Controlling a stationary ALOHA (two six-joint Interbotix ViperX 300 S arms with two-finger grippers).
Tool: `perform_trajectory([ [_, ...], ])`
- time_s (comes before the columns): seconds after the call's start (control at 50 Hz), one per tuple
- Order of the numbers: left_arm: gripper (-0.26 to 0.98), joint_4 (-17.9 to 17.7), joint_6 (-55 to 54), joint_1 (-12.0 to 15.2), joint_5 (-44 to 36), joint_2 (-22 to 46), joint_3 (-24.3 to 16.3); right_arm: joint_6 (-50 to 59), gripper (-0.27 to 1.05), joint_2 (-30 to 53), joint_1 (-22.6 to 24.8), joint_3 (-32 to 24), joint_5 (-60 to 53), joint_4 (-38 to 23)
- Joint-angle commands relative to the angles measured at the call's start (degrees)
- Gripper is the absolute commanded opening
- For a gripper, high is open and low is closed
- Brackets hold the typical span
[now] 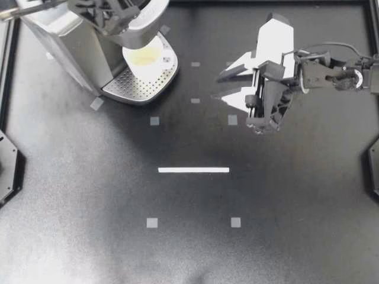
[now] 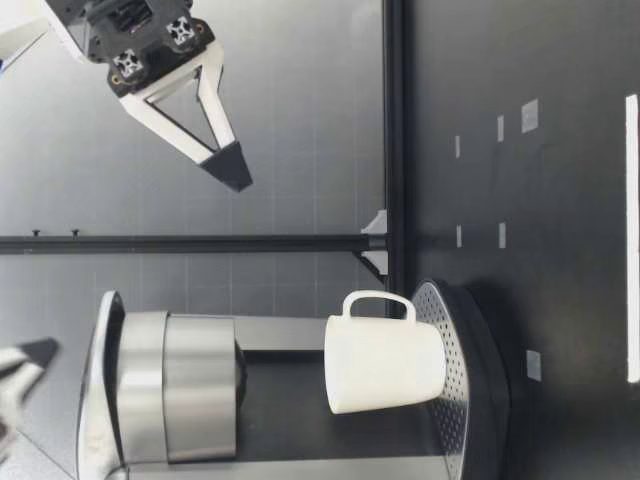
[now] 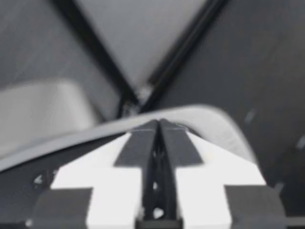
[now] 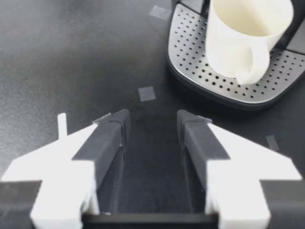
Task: Place the coffee capsule inside the capsule container, then place the cup onto the center of the cup tray.
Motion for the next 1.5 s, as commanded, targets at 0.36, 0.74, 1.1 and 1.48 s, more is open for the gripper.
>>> perform_trajectory([
  [0.36,0.12,0.1,-0.7,-1.3,-33.0,-13.3,16.1,2.7,0.45,-4.7,5.5,3.6,-8.8,0.3],
  [0.74,0.12,-0.1,-3.3,-9.1,-41.3,-16.3,22.6,9.8,0.45,-8.9,13.7,5.2,-21.7,0.2],
  [1.1,0.12,-0.4,-8.5,-9.2,-53.9,-15.7,30.2,11.0,0.44,-9.3,17.9,5.7,-25.8,-0.4],
  [1.48,0.12,-0.6,-9.7,-9.2,-57.9,-14.9,32.5,11.2,0.44,-9.5,20.7,5.7,-31.1,-0.5],
])
